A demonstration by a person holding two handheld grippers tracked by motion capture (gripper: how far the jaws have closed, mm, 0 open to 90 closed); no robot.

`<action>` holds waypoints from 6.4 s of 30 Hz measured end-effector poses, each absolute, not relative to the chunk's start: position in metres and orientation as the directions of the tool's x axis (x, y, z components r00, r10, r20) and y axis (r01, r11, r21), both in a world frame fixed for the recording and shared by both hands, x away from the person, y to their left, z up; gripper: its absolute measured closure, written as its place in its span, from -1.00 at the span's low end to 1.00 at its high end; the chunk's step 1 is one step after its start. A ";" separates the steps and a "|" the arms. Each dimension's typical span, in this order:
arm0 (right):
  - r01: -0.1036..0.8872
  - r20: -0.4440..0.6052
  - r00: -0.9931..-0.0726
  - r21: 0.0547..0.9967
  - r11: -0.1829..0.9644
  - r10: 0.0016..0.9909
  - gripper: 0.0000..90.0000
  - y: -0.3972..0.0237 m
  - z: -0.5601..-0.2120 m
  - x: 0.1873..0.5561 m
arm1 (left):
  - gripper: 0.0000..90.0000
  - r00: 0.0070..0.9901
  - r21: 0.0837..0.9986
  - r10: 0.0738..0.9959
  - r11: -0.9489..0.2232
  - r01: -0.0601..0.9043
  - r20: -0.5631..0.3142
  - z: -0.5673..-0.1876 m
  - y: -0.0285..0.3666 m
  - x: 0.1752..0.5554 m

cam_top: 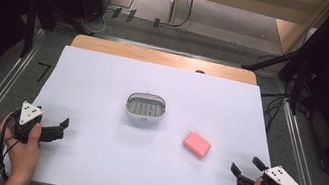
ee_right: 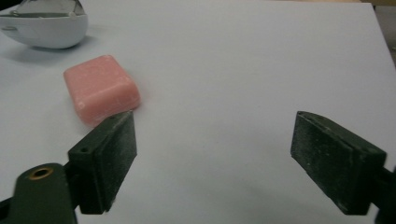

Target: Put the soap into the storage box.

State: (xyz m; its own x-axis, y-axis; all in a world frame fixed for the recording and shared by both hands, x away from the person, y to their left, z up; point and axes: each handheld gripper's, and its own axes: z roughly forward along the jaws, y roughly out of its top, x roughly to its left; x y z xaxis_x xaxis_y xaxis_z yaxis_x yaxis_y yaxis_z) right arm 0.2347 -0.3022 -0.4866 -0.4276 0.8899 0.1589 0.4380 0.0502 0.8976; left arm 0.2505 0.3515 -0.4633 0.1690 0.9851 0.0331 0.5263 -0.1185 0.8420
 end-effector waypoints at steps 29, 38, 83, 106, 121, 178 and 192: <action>0.516 0.059 -0.498 0.822 0.242 0.865 -0.65 -0.286 -0.467 0.244 | -1.00 0.176 0.843 0.983 -0.142 0.518 0.057 -0.464 0.349 0.250; 0.561 0.021 -0.555 0.748 0.355 0.832 -0.64 -0.271 -0.463 0.260 | -1.00 0.176 0.844 0.982 -0.146 0.516 0.063 -0.464 0.348 0.250; 0.536 -0.029 -0.727 0.600 0.594 0.686 -0.65 -0.204 -0.425 0.319 | -1.00 0.187 0.842 0.980 -0.159 0.516 0.070 -0.464 0.347 0.249; 0.532 -0.009 -0.778 0.523 0.665 0.629 -0.53 -0.166 -0.431 0.338 | -1.00 0.186 0.843 0.980 -0.158 0.514 0.070 -0.464 0.347 0.250; 0.539 0.024 -0.807 0.440 0.718 0.590 -0.33 -0.157 -0.442 0.344 | -1.00 0.189 0.842 0.979 -0.160 0.516 0.070 -0.464 0.347 0.250; 0.466 0.012 -0.848 0.492 0.735 0.529 -0.14 -0.160 -0.445 0.344 | -1.00 0.192 0.836 0.978 -0.170 0.522 0.080 -0.464 0.346 0.251; 0.390 -0.004 -0.890 0.513 0.764 0.457 -0.13 -0.145 -0.424 0.355 | -1.00 0.192 0.835 0.978 -0.173 0.522 0.082 -0.464 0.346 0.250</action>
